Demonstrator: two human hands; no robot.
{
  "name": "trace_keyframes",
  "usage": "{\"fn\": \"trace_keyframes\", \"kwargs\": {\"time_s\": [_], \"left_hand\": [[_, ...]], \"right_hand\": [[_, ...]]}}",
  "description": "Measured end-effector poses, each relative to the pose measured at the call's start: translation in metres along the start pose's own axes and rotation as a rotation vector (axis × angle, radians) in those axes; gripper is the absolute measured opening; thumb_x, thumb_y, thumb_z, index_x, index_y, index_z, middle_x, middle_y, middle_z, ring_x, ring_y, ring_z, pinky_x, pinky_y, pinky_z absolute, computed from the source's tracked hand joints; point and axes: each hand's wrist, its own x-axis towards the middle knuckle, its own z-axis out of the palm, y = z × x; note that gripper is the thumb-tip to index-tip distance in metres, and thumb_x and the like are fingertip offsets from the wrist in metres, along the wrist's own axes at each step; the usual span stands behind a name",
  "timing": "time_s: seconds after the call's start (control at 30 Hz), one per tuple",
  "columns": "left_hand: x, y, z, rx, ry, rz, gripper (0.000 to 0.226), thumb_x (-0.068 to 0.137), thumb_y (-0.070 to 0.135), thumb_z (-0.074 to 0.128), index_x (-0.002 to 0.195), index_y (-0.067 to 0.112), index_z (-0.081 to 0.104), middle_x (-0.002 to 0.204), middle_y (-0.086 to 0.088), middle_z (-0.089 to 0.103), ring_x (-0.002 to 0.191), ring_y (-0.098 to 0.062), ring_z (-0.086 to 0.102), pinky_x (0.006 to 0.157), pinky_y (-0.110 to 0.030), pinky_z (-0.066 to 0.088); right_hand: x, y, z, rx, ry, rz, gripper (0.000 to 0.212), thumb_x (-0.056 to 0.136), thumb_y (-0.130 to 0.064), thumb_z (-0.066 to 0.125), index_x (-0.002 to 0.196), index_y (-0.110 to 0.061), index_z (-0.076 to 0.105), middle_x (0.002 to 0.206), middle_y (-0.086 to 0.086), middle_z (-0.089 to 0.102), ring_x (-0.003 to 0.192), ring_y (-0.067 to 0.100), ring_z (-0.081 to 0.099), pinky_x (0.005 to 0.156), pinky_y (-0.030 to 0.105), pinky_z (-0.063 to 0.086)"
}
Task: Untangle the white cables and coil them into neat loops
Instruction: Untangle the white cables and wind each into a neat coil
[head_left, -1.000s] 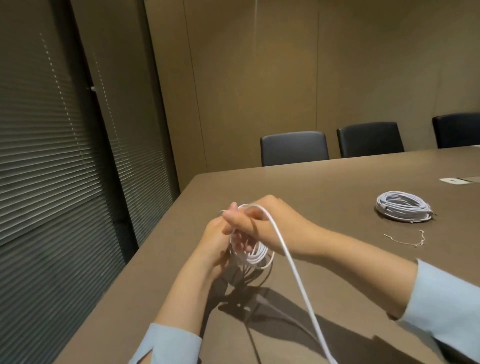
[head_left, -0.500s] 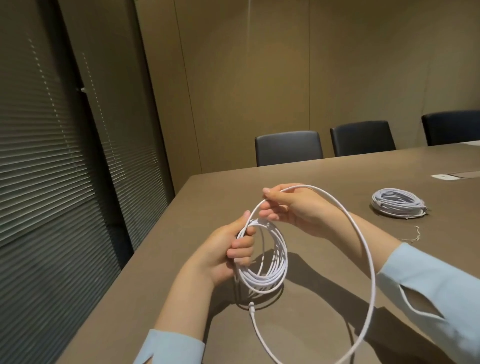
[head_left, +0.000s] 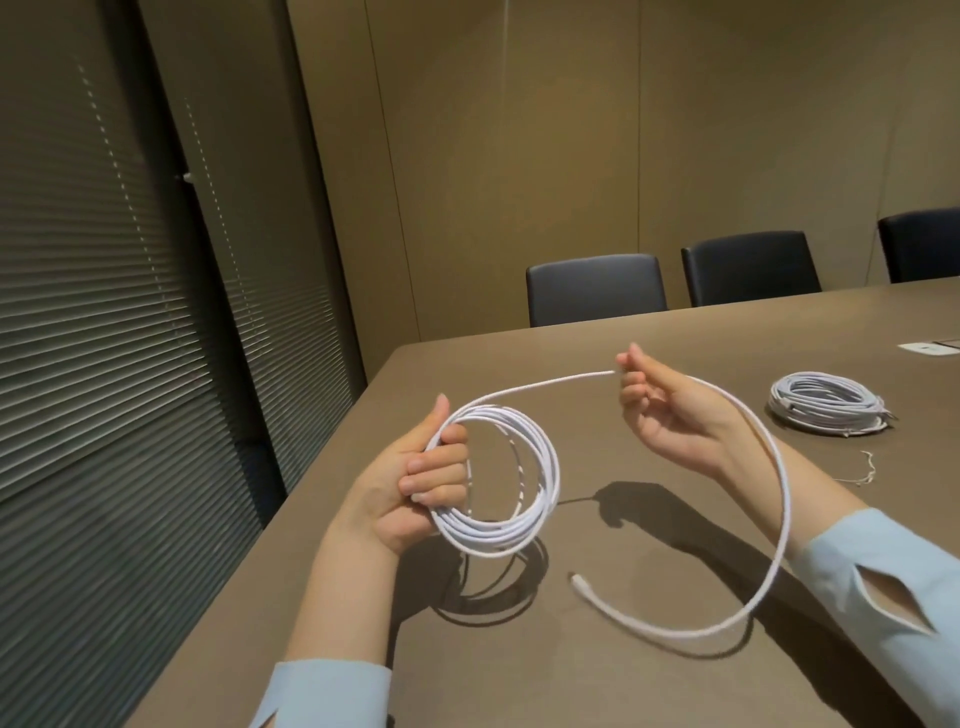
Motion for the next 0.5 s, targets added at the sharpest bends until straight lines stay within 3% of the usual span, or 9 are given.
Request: {"fn": "trace_keyframes", "kwargs": {"time_s": [0.13,0.23,0.37,0.43,0.5], "left_hand": [[-0.006,0.008,-0.008,-0.046,0.111,0.138,0.031,0.079,0.032,0.072,0.067,0.009,0.054,0.038,0.007,0.029,0.03,-0.003,0.02,0.03,-0.016,0.027],[-0.003,0.006,-0.006,-0.041,0.276,0.267,0.039,0.086,0.04,0.064,0.063,0.011,0.052,0.037,0.008,0.031,0.025,-0.005,0.027,0.03,-0.012,0.022],[0.0,0.003,-0.005,-0.056,0.451,0.399,0.045,0.095,0.042,0.05,0.061,0.012,0.051,0.04,0.009,0.029,0.027,-0.006,0.026,0.034,-0.011,0.018],[0.002,0.002,-0.004,-0.038,0.504,0.444,0.043,0.095,0.043,0.05,0.065,0.012,0.05,0.041,0.008,0.028,0.028,-0.005,0.026,0.034,-0.012,0.019],[0.004,0.001,-0.002,-0.013,0.542,0.472,0.041,0.095,0.043,0.05,0.067,0.013,0.048,0.042,0.008,0.027,0.029,-0.005,0.025,0.035,-0.013,0.019]], "right_hand": [[-0.002,-0.005,-0.025,-0.069,0.072,-0.053,0.018,0.079,-0.02,0.071,0.092,-0.008,0.069,0.075,0.003,0.065,0.068,0.01,0.063,0.058,0.016,0.055],[-0.002,0.0,-0.035,-0.356,0.078,-0.132,0.012,0.087,-0.013,0.066,0.096,-0.004,0.069,0.082,0.01,0.066,0.07,0.016,0.066,0.063,0.021,0.057],[-0.004,0.012,-0.029,-1.164,0.102,-0.455,0.004,0.086,-0.013,0.071,0.086,-0.009,0.071,0.089,0.01,0.068,0.071,0.02,0.069,0.065,0.024,0.056],[-0.006,0.018,-0.023,-1.619,0.015,-0.695,0.007,0.084,-0.011,0.074,0.083,-0.015,0.069,0.097,0.0,0.06,0.076,0.015,0.064,0.07,0.022,0.052],[-0.012,0.026,-0.01,-1.963,-0.148,-0.823,0.014,0.082,-0.008,0.074,0.089,-0.019,0.067,0.105,-0.004,0.053,0.085,0.015,0.059,0.074,0.02,0.048]]}}
